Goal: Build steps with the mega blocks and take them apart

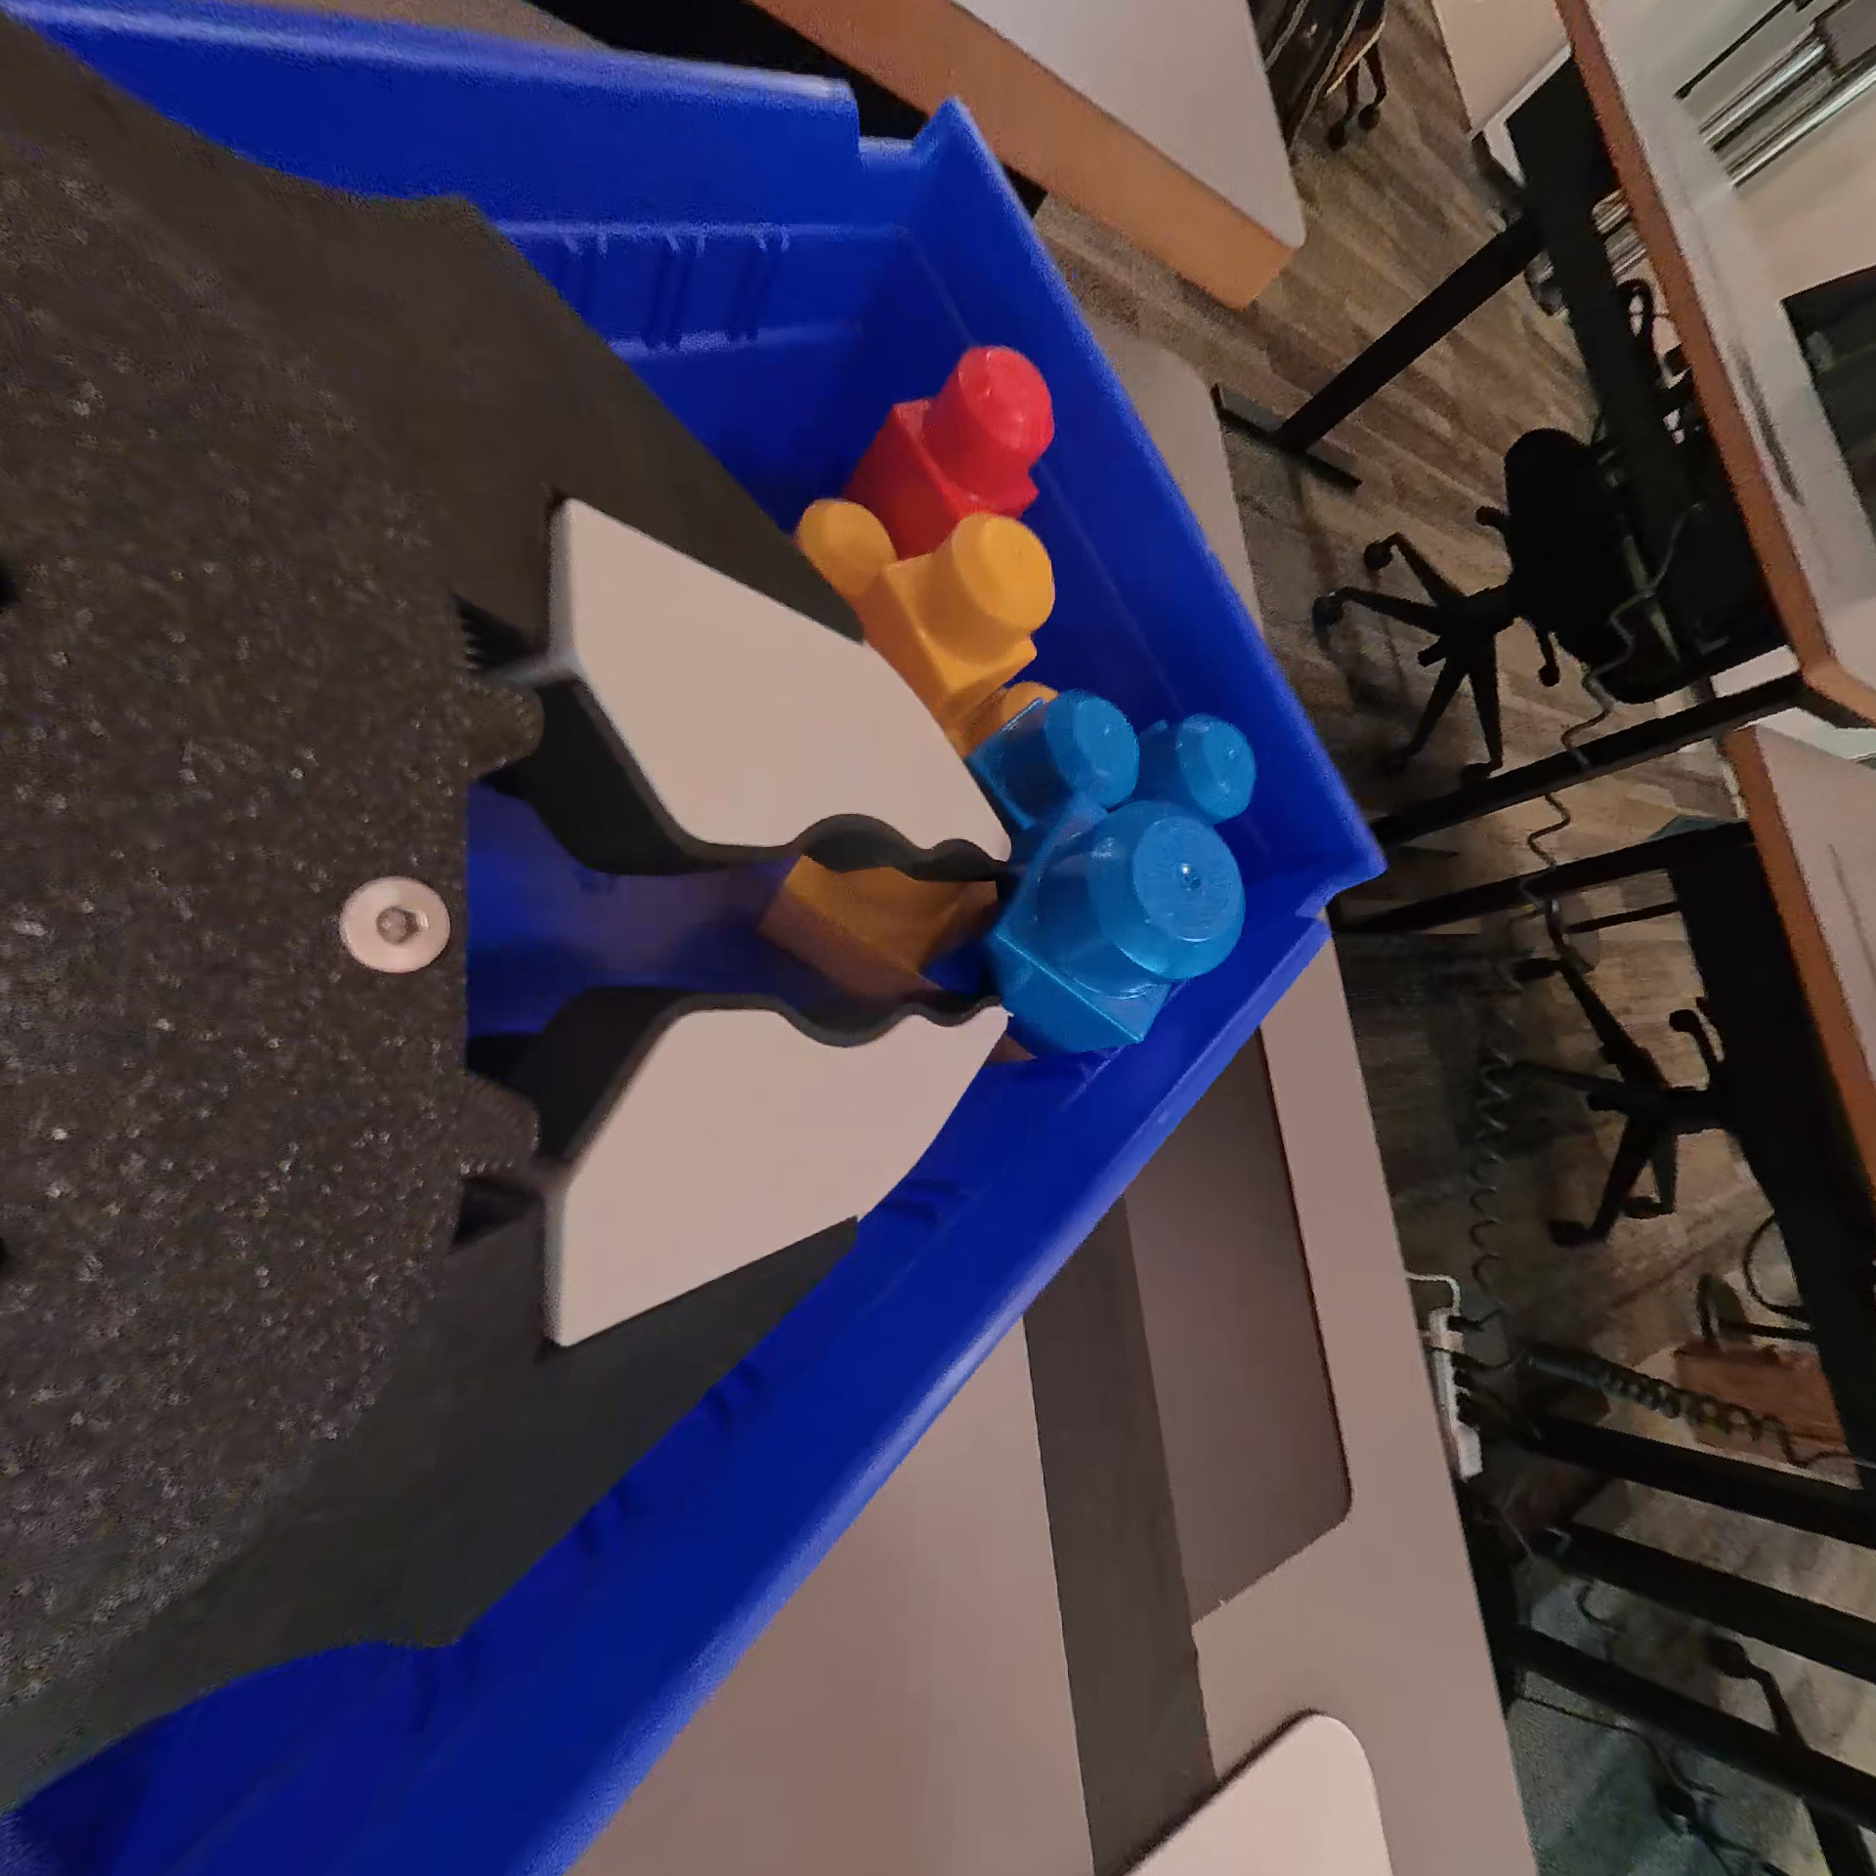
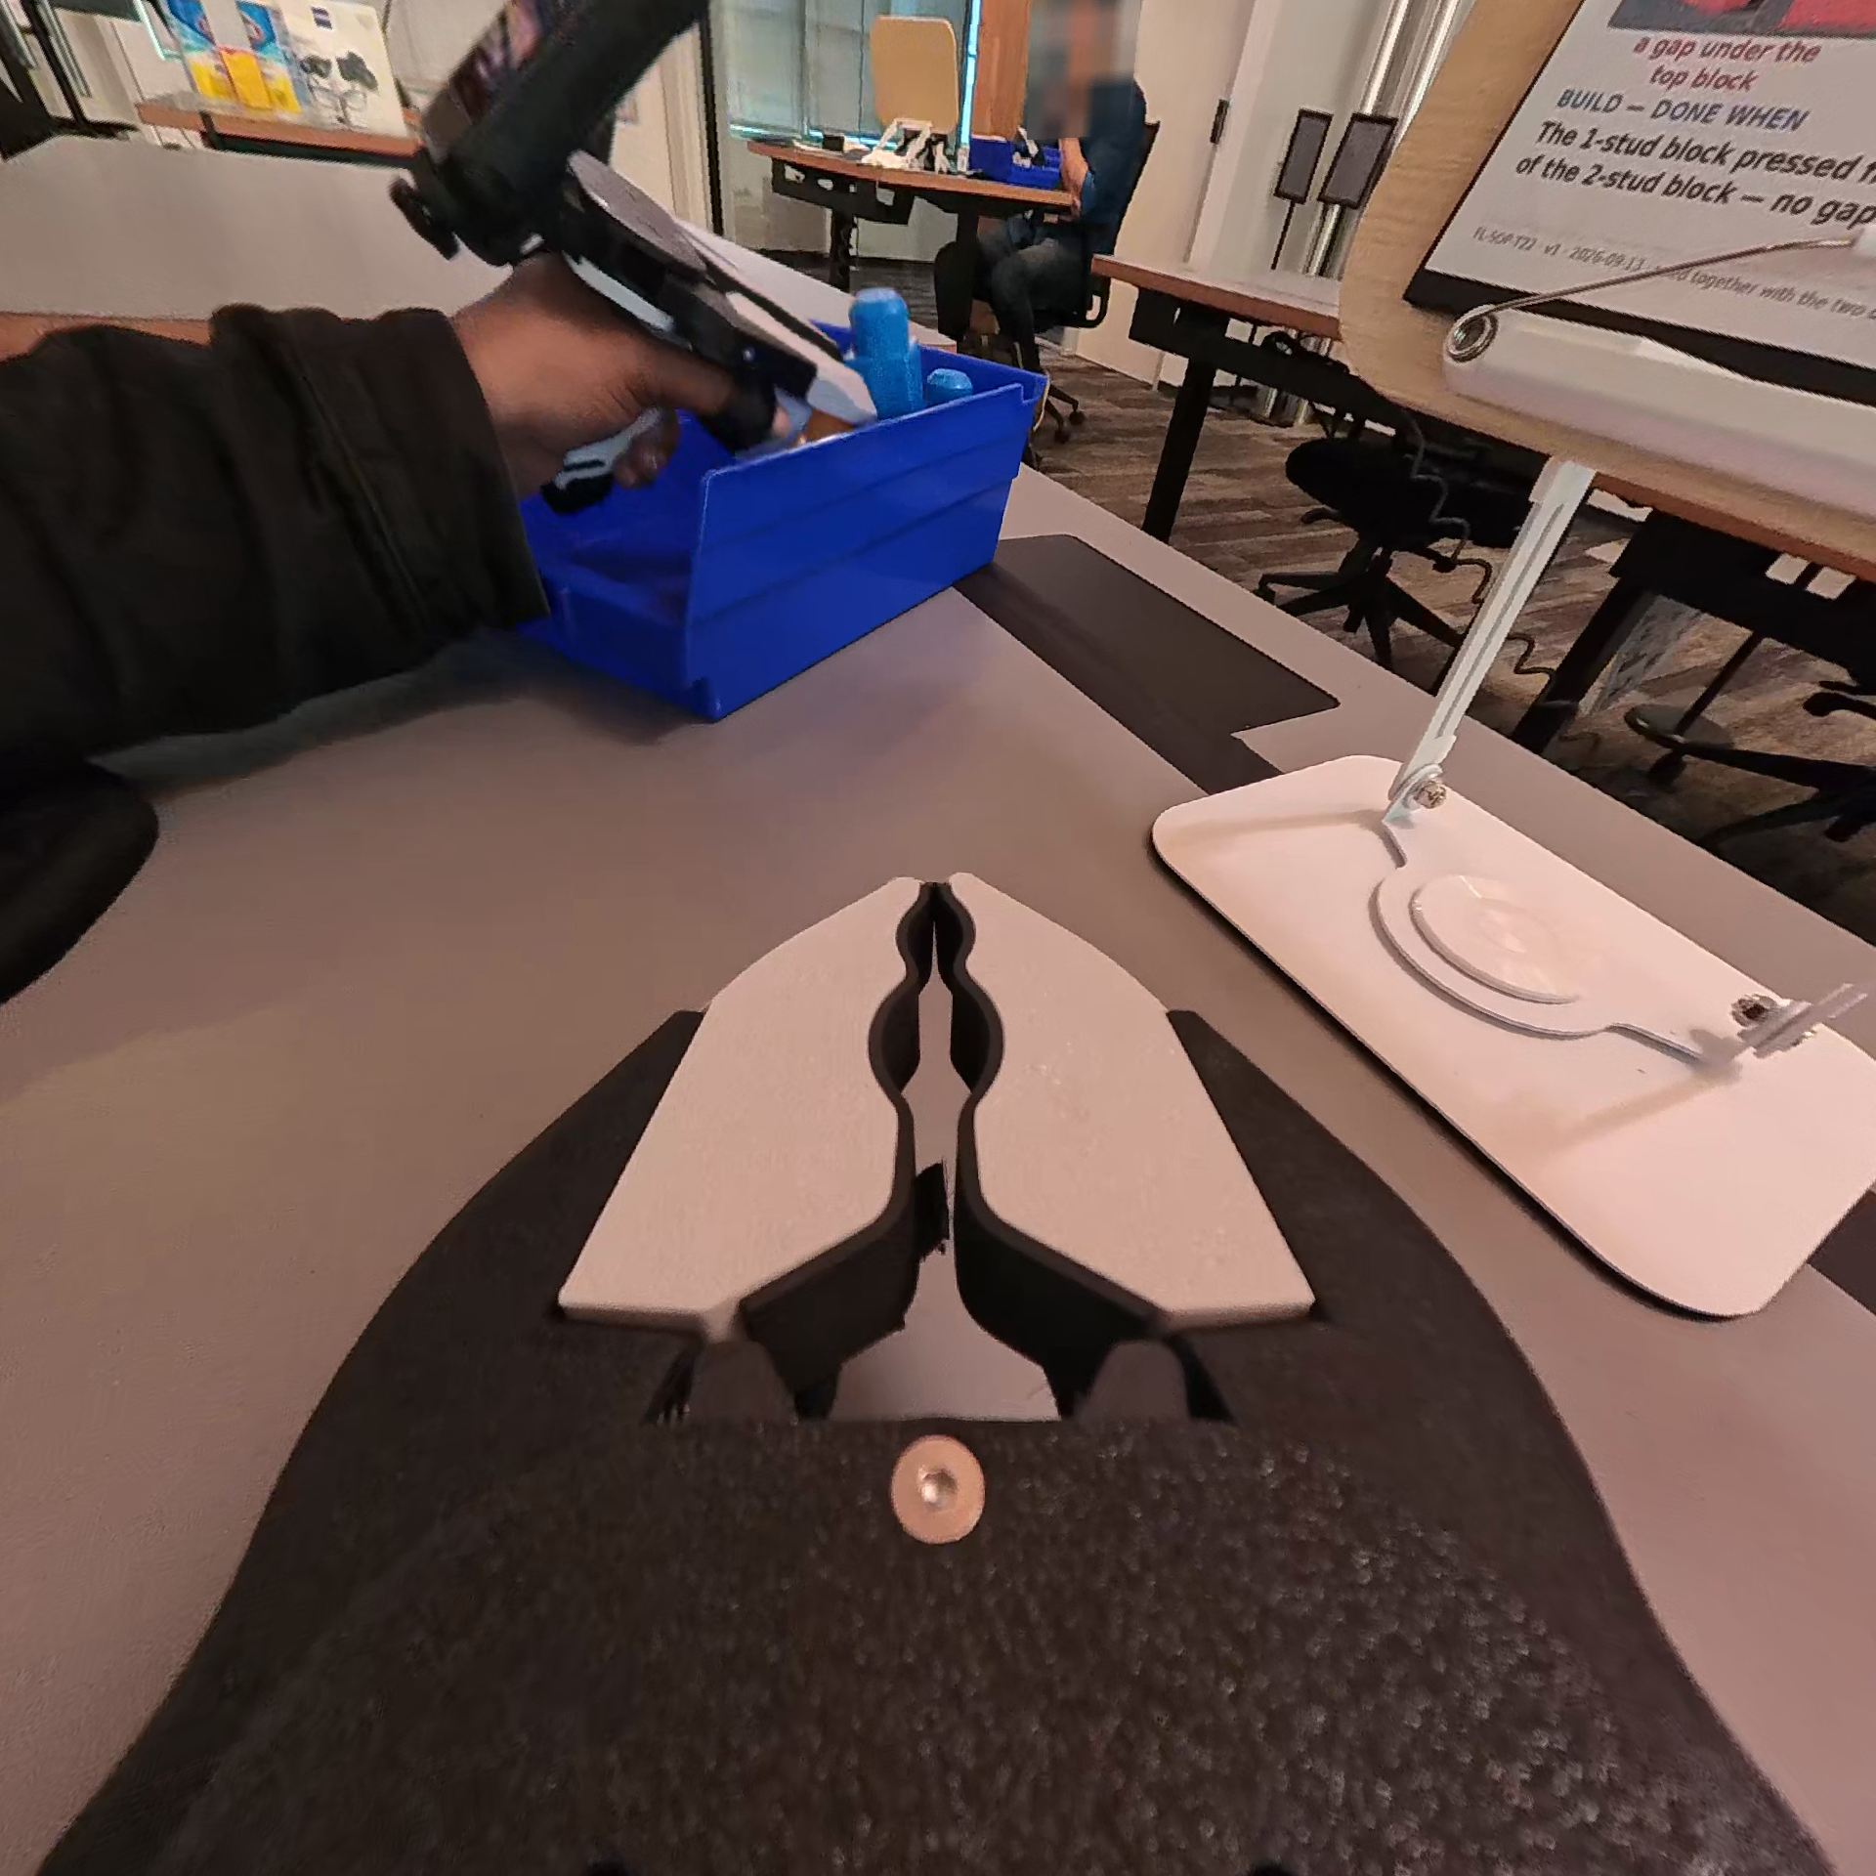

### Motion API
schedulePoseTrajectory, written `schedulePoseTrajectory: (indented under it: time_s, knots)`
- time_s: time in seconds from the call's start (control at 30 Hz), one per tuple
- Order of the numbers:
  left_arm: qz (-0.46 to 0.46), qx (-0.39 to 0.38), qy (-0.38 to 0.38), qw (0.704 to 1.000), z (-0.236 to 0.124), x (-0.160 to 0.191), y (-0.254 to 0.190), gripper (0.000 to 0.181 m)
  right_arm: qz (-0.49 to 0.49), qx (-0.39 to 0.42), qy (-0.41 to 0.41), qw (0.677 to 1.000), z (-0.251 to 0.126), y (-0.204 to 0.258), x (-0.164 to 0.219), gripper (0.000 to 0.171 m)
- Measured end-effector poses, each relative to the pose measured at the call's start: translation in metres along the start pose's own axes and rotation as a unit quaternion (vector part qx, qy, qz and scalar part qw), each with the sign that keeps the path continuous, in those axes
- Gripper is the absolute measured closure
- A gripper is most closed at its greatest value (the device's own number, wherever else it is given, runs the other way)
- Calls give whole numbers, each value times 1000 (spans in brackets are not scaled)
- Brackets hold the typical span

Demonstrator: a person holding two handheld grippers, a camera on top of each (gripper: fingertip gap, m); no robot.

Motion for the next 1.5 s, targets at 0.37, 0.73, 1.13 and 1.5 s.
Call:
schedulePoseTrajectory:
  time_s: [0.37,0.73,1.13,1.5]
  knots:
    - [32,85,-123,988,-76,-70,-47,162,-6,6,-17,1000,-4,-2,-8,171]
    - [211,435,-172,858,-192,-67,-211,162,-43,58,-65,995,-25,-26,-44,113]
    - [330,516,-95,785,-212,4,-295,163,-121,80,-45,988,-29,-18,-51,122]
    - [199,601,-117,765,-226,-18,-290,140,43,-10,-188,981,-47,-20,-69,131]
Point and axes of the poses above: each gripper's, where its closed fingertips meet, z out along the fingers, x out of its underside, y = z × x across the jaws, the point moved 4 cm from there along -z, back along the fingers, and after that the axes turned 15 degrees about -z, right-handed, at the moved point
